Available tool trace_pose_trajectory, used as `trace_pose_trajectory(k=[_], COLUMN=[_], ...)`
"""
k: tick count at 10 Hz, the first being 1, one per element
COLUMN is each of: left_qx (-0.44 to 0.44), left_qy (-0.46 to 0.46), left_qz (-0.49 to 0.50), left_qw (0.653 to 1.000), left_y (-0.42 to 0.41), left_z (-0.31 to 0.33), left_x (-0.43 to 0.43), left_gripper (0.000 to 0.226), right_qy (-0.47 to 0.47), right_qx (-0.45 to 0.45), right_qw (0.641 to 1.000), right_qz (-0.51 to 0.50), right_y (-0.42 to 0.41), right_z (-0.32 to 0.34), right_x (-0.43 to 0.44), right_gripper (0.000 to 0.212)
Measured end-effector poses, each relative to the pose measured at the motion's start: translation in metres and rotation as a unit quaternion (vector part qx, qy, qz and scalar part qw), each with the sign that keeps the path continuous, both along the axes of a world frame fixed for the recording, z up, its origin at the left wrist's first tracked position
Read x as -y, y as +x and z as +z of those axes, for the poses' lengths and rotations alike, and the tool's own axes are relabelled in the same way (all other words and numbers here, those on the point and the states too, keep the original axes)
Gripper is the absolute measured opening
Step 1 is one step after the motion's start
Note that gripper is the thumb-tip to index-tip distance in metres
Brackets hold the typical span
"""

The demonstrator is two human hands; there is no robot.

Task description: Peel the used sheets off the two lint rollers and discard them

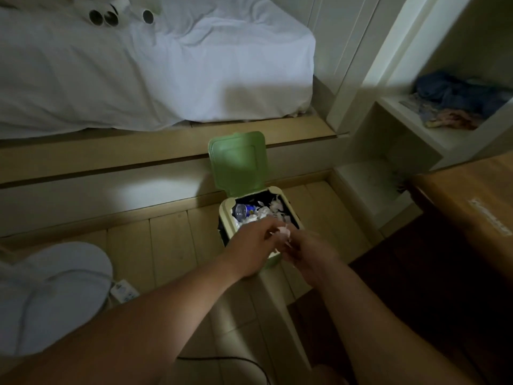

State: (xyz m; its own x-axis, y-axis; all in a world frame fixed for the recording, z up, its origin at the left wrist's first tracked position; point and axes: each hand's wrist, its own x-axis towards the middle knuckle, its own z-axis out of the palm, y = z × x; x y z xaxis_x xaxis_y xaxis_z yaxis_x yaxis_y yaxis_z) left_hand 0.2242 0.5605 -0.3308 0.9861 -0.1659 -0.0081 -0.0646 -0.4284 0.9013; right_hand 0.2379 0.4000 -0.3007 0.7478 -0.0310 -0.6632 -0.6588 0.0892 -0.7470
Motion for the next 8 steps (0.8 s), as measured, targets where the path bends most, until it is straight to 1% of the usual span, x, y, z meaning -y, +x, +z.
trace_pose_trajectory(k=[1,2,3,4,5,6,7,8], left_qx=[0.005,-0.045,-0.123,-0.157,-0.16,-0.141,-0.112,-0.079], left_qy=[0.01,-0.044,-0.117,-0.086,-0.033,-0.021,-0.046,-0.091], left_qz=[0.07,0.193,0.27,0.262,0.234,0.244,0.253,0.298], left_qw=[0.998,0.979,0.948,0.948,0.958,0.959,0.96,0.947], left_y=[0.018,0.04,0.059,0.07,0.075,0.073,0.069,0.067], left_z=[-0.003,-0.009,-0.023,-0.038,-0.051,-0.047,-0.033,-0.011], left_x=[0.004,0.007,0.007,0.002,-0.004,-0.005,0.001,0.008], left_gripper=[0.02,0.022,0.015,0.008,0.025,0.022,0.014,0.017], right_qy=[-0.001,-0.029,-0.199,-0.264,-0.262,-0.272,-0.277,-0.24], right_qx=[0.019,0.067,0.108,0.12,0.151,0.179,0.203,0.222], right_qw=[1.0,0.997,0.974,0.957,0.953,0.945,0.939,0.945], right_qz=[-0.002,0.012,0.001,-0.01,0.004,-0.005,0.012,0.021], right_y=[0.007,0.016,0.022,0.017,0.006,0.002,0.002,0.0], right_z=[-0.005,0.0,0.003,0.003,0.005,0.015,0.032,0.056], right_x=[-0.01,-0.017,-0.009,0.004,0.01,0.01,0.003,-0.007], right_gripper=[0.023,0.021,0.029,0.022,0.013,0.005,0.015,0.026])
